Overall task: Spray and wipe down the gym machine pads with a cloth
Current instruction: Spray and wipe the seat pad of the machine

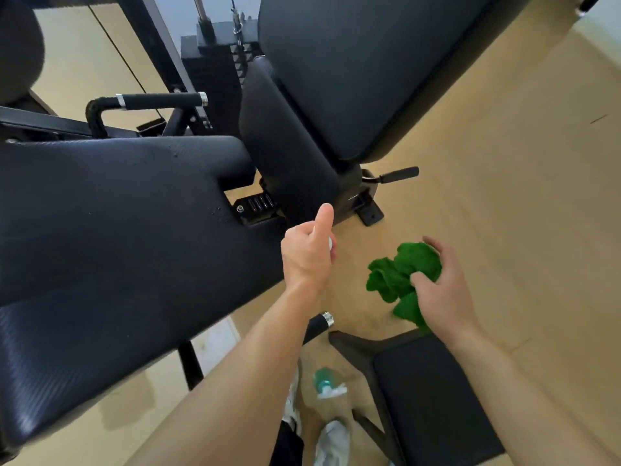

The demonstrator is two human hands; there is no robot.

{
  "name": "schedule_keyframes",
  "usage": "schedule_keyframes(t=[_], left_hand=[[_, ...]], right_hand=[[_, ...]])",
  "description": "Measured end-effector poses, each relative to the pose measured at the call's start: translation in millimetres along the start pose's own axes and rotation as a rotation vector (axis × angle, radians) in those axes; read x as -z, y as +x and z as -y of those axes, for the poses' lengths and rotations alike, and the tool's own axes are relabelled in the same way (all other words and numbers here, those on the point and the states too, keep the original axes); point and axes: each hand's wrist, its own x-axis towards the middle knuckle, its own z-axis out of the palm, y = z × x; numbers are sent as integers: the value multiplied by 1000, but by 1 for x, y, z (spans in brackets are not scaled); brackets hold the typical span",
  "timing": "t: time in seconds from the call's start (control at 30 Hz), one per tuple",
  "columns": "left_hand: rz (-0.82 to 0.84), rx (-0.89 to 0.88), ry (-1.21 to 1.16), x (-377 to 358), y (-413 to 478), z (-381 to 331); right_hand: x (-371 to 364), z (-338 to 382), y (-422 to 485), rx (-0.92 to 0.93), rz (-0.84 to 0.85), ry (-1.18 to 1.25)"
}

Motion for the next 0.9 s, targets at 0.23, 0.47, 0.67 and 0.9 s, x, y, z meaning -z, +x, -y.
schedule_keyframes(t=[0.23,0.47,0.67,0.9], left_hand=[[-90,-55,119,-22,-12,3],[-146,41,319,-2,-13,20],[-137,123,422,16,-17,42],[-97,190,417,30,-15,45]], right_hand=[[-11,-25,-22,-227,-49,284],[-34,-26,-27,-250,-24,351],[-46,-34,-21,-301,-5,363],[-63,-19,-15,-437,22,701]])
